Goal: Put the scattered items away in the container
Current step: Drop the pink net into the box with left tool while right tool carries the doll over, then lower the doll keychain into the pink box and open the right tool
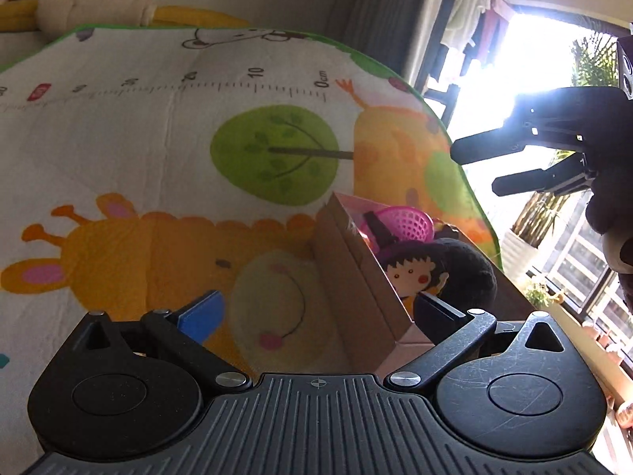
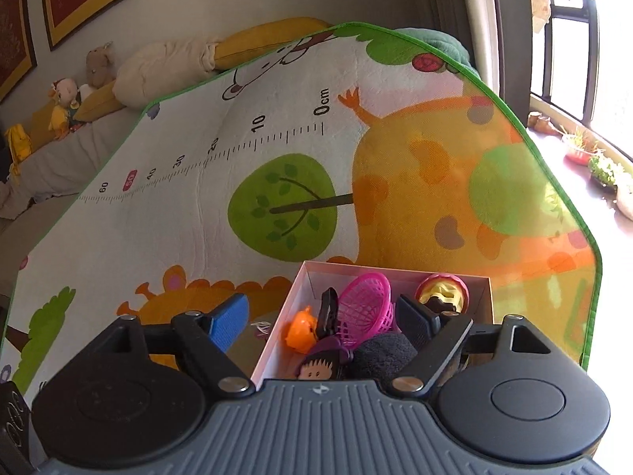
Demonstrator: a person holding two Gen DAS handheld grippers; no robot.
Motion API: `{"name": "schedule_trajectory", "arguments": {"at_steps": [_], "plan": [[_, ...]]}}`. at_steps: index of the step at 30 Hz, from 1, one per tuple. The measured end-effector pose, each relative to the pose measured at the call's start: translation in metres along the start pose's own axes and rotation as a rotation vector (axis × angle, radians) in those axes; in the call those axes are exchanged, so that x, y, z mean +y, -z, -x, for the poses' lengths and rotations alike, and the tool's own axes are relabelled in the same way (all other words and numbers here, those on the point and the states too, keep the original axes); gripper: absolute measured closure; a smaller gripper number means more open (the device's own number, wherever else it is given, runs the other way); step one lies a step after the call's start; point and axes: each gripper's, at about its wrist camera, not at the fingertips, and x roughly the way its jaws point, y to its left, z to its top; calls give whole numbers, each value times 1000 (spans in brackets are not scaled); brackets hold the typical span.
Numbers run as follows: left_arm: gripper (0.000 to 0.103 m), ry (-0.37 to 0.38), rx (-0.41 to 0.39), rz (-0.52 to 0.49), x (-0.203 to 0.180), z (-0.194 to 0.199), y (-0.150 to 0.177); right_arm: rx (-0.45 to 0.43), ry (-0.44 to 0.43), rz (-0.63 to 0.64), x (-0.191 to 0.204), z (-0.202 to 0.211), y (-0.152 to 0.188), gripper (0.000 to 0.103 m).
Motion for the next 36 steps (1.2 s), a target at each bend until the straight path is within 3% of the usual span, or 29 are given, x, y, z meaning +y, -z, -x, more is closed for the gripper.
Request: {"name": "schedule_trajectory", "arguments": {"at_steps": [3, 6, 11, 15, 17, 19, 22, 25, 30, 33, 36], "plan": [[0, -12, 12, -14, -3, 0, 0, 11, 37, 14, -1, -8, 0, 21], [0, -27, 30, -30, -6, -2, 2, 3, 95, 118, 9, -19, 7, 21], [0, -35, 45, -36, -6, -5, 4, 26, 132, 328, 31, -38, 33, 38], [0, -40, 50, -34, -4, -5, 5, 63, 235, 419, 26, -50, 59, 39], [0, -28, 55, -32, -2, -6, 7, 74, 239, 387, 15, -42, 65, 37], [0, 16, 48, -36, -3, -4, 8, 60, 177, 317, 0, -23, 65, 32], [0, 128, 22, -84, -13, 1, 11, 15, 91, 126, -36, 14, 59, 22], [0, 188, 30, -184, -33, -3, 20, -34, 52, -66, -81, 42, 59, 12], [0, 147, 74, -256, -60, -11, 24, -8, -17, -268, -127, 43, 82, 11], [0, 104, 79, -284, -72, -12, 19, -13, -15, -261, -130, 32, 93, 11], [0, 77, 78, -313, -83, -9, 15, -33, 53, -189, -121, 17, 94, 16]]}}
